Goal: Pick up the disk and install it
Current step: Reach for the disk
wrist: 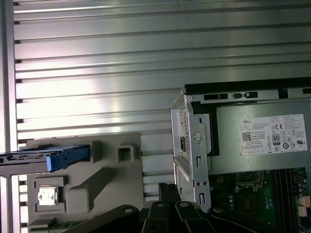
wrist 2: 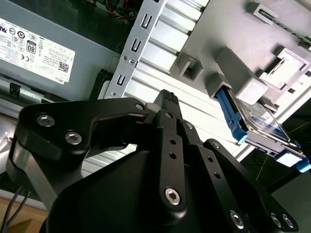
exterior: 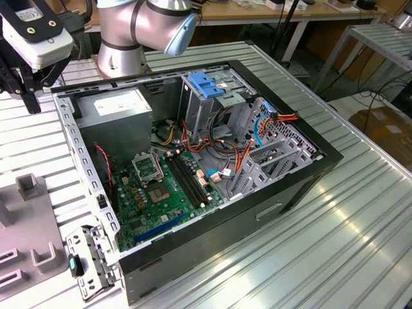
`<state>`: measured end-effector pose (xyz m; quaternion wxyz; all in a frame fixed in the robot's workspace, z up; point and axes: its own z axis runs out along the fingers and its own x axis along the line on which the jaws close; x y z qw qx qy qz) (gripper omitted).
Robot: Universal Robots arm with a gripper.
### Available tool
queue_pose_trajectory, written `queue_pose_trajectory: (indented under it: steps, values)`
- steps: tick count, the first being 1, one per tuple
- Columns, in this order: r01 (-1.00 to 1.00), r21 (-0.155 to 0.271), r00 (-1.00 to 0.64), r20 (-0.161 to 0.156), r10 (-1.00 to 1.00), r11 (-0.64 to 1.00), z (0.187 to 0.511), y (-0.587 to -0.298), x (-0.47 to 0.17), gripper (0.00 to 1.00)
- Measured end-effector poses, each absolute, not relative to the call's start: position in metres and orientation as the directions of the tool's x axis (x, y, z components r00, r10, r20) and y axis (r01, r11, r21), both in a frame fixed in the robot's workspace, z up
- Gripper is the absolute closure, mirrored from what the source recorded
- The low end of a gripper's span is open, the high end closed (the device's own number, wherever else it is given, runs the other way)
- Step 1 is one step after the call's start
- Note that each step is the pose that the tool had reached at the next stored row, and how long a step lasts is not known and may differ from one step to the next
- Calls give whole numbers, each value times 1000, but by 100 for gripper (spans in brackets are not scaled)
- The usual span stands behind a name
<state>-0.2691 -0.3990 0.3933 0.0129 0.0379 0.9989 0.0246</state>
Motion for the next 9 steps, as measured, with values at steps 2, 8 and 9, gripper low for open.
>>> queue_pose_trajectory:
  steps: [2, 8, 9]
  values:
    - [75, 50, -997, -24, 76, 996, 393, -399, -271, 89]
    - [75, 50, -997, -24, 76, 996, 393, -399, -278, 89]
    - [75, 50, -997, -24, 76, 996, 393, -399, -280, 89]
